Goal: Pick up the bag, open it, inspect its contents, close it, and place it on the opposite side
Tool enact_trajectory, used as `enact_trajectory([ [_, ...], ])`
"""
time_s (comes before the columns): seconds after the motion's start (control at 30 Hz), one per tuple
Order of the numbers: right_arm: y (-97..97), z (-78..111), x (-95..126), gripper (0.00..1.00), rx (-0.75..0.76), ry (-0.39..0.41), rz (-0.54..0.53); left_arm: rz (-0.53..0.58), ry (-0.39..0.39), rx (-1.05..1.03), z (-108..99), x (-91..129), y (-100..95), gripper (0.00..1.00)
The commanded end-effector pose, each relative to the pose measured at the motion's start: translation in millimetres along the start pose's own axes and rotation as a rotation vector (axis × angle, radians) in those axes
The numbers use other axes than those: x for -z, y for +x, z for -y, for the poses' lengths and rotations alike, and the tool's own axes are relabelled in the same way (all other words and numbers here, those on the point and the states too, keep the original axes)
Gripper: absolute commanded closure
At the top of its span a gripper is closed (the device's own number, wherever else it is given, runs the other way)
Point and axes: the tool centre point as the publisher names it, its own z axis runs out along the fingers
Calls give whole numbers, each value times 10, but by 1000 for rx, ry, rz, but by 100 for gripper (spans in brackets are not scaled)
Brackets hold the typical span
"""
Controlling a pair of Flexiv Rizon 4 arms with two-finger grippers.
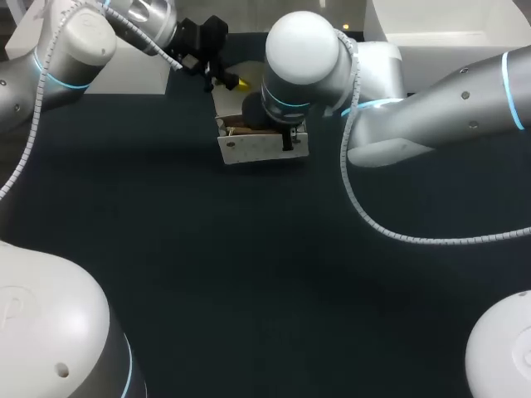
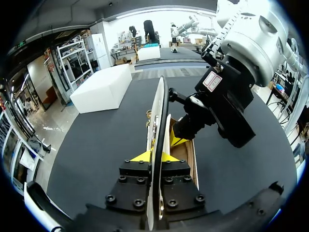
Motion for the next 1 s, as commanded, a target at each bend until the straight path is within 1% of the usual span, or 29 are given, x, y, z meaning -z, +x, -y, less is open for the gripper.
enact_trajectory([
  [0.03,44,9,-58,100,-8,7,-14,-52,-6,-1,-3,0,-93,100],
  [0.2,84,27,-123,100,-20,13,-36,-84,-13,-5,-9,-20,-80,100],
  [0.23,88,30,-130,85,-22,13,-38,-91,-13,-7,-9,-22,-78,100],
  [0.27,91,34,-136,65,-23,14,-39,-102,-14,-9,-9,-24,-76,100],
  [0.33,96,39,-146,50,-28,14,-41,-118,-13,-10,-11,-32,-75,100],
  [0.4,98,41,-155,10,-32,14,-40,-130,-17,-12,-14,-54,-76,100],
  [0.43,98,39,-158,0,-33,14,-40,-137,-20,-13,-15,-67,-75,100],
  [0.67,90,30,-194,0,-40,5,-33,-176,-27,-22,-22,-139,-67,100],
  [1.0,75,19,-251,0,-41,-4,-35,-198,-36,-29,-34,-190,-67,100],
])
